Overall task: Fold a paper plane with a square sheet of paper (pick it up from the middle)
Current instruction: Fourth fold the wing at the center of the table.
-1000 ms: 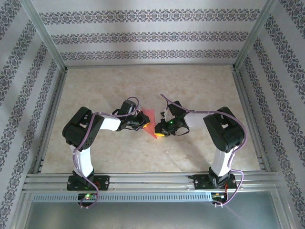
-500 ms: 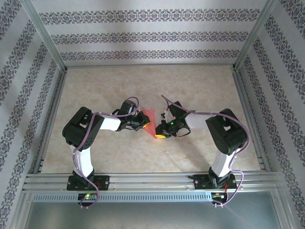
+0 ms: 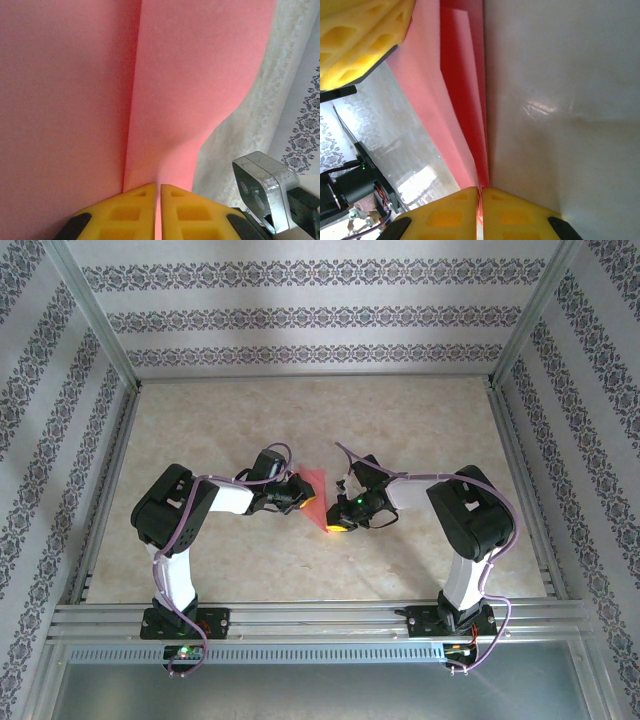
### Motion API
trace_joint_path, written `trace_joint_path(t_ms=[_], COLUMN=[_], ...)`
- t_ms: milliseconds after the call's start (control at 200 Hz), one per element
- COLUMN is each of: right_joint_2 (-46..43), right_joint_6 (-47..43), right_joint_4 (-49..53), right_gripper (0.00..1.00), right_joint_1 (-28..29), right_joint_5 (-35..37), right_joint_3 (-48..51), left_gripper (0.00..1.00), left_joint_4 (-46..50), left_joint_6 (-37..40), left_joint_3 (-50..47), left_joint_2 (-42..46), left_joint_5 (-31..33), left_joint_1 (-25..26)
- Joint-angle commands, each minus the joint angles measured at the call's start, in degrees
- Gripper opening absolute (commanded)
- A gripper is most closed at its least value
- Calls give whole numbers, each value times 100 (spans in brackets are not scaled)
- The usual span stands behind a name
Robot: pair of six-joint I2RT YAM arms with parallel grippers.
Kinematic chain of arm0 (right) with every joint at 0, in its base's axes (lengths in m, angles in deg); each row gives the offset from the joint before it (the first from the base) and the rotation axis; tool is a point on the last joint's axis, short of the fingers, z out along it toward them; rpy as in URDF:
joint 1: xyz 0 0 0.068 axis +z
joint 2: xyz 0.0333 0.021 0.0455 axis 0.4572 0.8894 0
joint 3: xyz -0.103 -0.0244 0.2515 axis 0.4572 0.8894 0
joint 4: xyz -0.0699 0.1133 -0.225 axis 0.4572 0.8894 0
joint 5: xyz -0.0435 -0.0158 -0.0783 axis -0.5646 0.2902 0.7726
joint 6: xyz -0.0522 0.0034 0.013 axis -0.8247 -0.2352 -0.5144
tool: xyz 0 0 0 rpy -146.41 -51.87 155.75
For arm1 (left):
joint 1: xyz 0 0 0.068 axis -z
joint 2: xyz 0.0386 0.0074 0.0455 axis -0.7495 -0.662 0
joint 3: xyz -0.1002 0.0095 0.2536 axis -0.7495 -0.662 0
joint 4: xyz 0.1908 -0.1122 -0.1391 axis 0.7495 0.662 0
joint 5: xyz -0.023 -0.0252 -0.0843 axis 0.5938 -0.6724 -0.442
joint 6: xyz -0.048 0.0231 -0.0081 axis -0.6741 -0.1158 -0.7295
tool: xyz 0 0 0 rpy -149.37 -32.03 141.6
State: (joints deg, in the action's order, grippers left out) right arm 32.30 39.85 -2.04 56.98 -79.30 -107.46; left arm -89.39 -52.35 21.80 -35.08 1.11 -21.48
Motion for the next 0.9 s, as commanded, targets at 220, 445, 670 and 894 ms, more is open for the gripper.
trace_joint_path(t_ms=[220,445,670,894], right_joint_2=[-599,-1068,-640,-205], right_joint_6=[-85,-282,-227,-166], right_joint_4=[109,281,10,-52], right_gripper=[23,23,15,13], right_joint_1=[-144,-121,225,335], right_joint_5=[311,474,229,315], right_joint_3=[88,45,-245,-390], left_gripper=[11,11,11,11], left_joint_4=[272,335,353,448], left_joint_6=[98,135,115,115], left_joint_3=[-69,-35,-42,-42], left_joint_2=[-129,-120,-124,-95], left_joint_5=[232,239,258,275], left_joint_1=[76,68,69,70])
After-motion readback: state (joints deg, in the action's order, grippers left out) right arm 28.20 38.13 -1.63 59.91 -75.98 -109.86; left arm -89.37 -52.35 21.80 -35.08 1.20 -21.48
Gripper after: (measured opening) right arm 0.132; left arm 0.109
